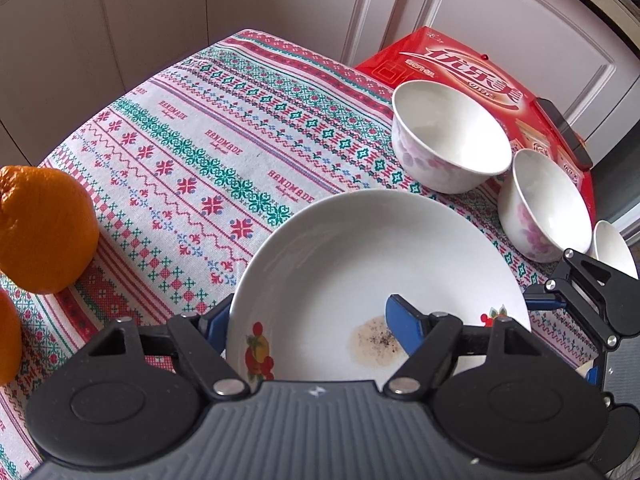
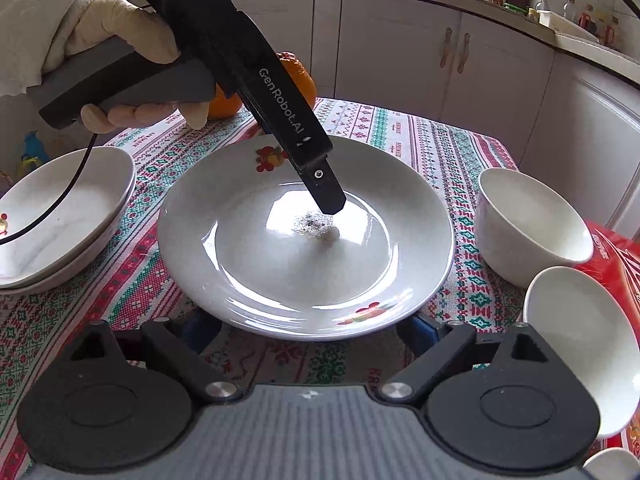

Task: Organize plates and bowls
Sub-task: 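Hold the stained plate rim with the left tool and lift it, then carry the stained plate with the left tool over the stacked white plates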

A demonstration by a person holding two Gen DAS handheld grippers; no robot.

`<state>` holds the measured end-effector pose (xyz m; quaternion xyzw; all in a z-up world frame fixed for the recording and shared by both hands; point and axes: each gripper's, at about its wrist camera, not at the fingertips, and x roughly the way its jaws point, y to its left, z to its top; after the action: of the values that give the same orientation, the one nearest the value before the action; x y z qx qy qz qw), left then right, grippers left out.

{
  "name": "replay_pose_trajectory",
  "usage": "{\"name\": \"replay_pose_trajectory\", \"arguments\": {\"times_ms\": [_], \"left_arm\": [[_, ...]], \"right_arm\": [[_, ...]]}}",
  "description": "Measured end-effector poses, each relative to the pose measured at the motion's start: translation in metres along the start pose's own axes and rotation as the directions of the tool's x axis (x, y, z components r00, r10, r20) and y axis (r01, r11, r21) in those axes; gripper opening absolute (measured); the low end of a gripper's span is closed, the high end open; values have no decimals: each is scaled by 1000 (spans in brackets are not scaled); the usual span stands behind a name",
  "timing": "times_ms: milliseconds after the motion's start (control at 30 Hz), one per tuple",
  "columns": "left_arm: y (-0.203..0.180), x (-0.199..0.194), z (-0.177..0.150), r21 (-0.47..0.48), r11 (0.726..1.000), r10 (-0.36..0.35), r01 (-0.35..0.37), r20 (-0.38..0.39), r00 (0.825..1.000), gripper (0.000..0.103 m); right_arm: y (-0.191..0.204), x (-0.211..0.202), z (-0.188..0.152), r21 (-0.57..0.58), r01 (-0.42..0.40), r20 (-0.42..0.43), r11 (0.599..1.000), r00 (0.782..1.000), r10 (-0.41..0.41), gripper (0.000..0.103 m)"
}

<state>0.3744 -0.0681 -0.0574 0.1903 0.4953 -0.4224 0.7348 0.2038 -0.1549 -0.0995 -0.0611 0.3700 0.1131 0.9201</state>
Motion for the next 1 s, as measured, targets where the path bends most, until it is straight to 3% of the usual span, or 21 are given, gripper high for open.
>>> {"name": "replay_pose_trajectory", "arguments": {"times_ms": [567, 1000], "left_arm": [[-18, -57, -43, -60, 997, 61, -56, 83, 995, 77], [-15, -111, -105, -179, 978, 137, -109, 150, 979, 77]], "right_arm": [[30, -43, 5, -87, -35, 57, 996, 998, 40, 96], [71, -61, 16, -189, -109, 77, 976, 989, 126, 96]]}}
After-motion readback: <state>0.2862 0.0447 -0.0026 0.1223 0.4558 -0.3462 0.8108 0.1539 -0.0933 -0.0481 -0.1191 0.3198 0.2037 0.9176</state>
